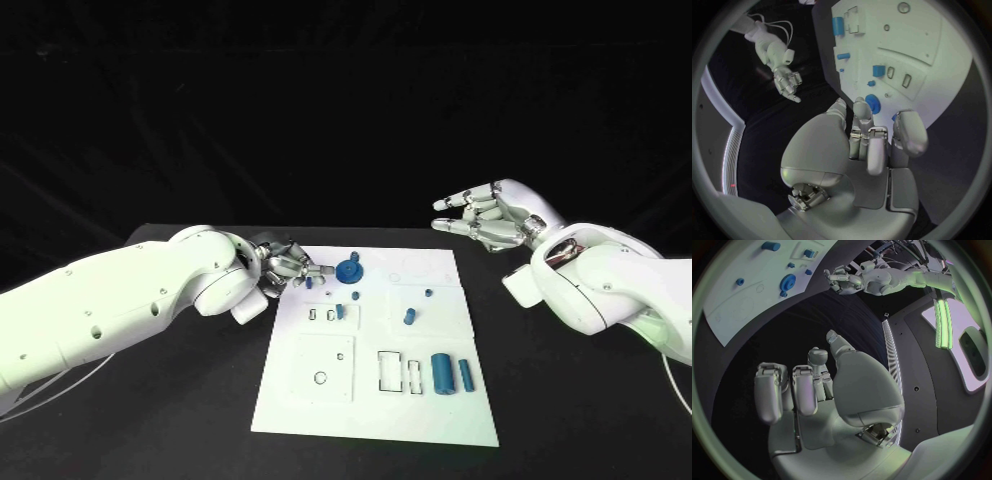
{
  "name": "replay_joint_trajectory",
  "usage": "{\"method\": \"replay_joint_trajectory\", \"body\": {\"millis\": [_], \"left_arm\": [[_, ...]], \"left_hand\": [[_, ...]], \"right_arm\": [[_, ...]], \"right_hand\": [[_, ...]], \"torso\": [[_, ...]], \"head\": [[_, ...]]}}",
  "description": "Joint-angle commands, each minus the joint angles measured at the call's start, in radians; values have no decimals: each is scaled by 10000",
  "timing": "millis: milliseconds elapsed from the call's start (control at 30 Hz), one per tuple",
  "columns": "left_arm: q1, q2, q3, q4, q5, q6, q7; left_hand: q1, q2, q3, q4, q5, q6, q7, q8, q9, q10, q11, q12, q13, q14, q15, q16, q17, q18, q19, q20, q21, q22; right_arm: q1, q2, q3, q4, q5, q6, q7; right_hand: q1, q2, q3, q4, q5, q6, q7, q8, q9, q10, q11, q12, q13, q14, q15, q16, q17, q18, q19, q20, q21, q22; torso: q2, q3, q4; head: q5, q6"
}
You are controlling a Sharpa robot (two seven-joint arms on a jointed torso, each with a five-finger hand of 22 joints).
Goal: Assemble the parts on the task board
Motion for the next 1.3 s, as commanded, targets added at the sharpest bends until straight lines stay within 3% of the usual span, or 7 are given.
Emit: {"method": "replay_joint_trajectory", "body": {"millis": [33, 167, 200, 333, 567, 900, 1300], "left_arm": [[87, 309, -12, -251, -1955, 1600, -1689], [181, 806, -79, -632, -2174, 1976, -2127], [201, 961, -103, -769, -2206, 2009, -2237], [236, 1398, -165, -1188, -2278, 2174, -2435], [248, 1996, -231, -1712, -2337, 2565, -2570], [242, 2334, -254, -1993, -2347, 3154, -2609], [236, 2517, -254, -2187, -2406, 3381, -2619]], "left_hand": [[-301, -32, -239, 22, -72, -110, -46, 246, 229, 83, -17, 452, 482, 1050, -63, 93, 2627, -265, 266, -27, 497, 728], [-771, 31, -770, 21, -93, -313, -119, 663, 668, 21, -62, 799, 865, 1050, -120, 93, 2627, -161, 158, -82, 173, 233], [-973, 90, -923, 36, -305, -379, -109, 747, 769, -31, -69, 813, 885, 1050, -125, 93, 2627, -156, 156, -83, 126, 175], [-1616, 404, -1340, 51, -411, -486, -157, 1030, 1061, 11, -99, 1149, 1236, 1050, -156, 93, 2627, -260, 365, -128, 466, 712], [-1524, 394, -1844, 43, -415, -723, -205, 1470, 1539, 138, -152, 1651, 1755, 1050, -189, 93, 2627, -331, 496, -184, 717, 1102], [-1562, 356, -2215, 47, -417, -852, -242, 1756, 1858, 168, -177, 1814, 1929, 1050, -213, 93, 2627, -358, 535, -204, 811, 1252], [-1221, 534, -2473, 12, -414, -987, -305, 2192, 2355, 239, -229, 1991, 2134, 1050, -251, 93, 2627, -397, 586, -234, 954, 1485]], "right_arm": [[15, -7, -9, -93, 322, 371, 46], [22, -17, -27, -166, 307, 415, -3], [23, -20, -31, -179, 305, 426, -14], [25, -19, -44, -220, 304, 429, -45], [26, 41, -63, -265, 213, 424, -53], [26, 94, -80, -332, 100, 404, -73], [25, 184, -97, -369, -5, 454, -91]], "right_hand": [[4, -23, -78, -1, 36, 56, -9, 60, 13, -1, -6, 17, -18, 613, 39, -57, 869, -140, 1, 51, -20, 519], [-15, -25, -103, 14, 39, 68, -13, 70, 15, -7, -8, 5, -37, 609, 38, -72, 846, -137, -6, 50, -26, 508], [-25, -25, -116, 23, 40, 73, -15, 74, 15, -9, -9, 1, -46, 605, 37, -82, 832, -136, -7, 49, -28, 505], [-62, -32, -166, 56, 48, 70, -18, 79, 11, -43, -11, -51, -108, 602, 34, -96, 813, -129, -28, 47, -46, 471], [-90, -43, -217, 82, 70, 46, -18, 72, 4, -126, -12, -172, -230, 593, 34, -121, 780, -116, -63, 45, -77, 412], [-105, -47, -256, 102, 93, 23, -17, 66, -2, -180, -10, -244, -305, 585, 34, -139, 756, -105, -92, 44, -104, 362], [-118, -13, -304, 144, 150, 21, -19, 77, -4, -275, -12, -379, -446, 559, 33, -205, 663, -83, -152, 44, -159, 262]], "torso": [[-63, 29, -38], [-69, 24, -16], [-70, 23, -13], [-49, 14, -20], [-13, -8, -70], [11, -11, -76], [13, -15, -68]], "head": [[49, -49], [93, -82], [94, -87], [124, -75], [149, -113], [188, -185], [228, -265]]}}
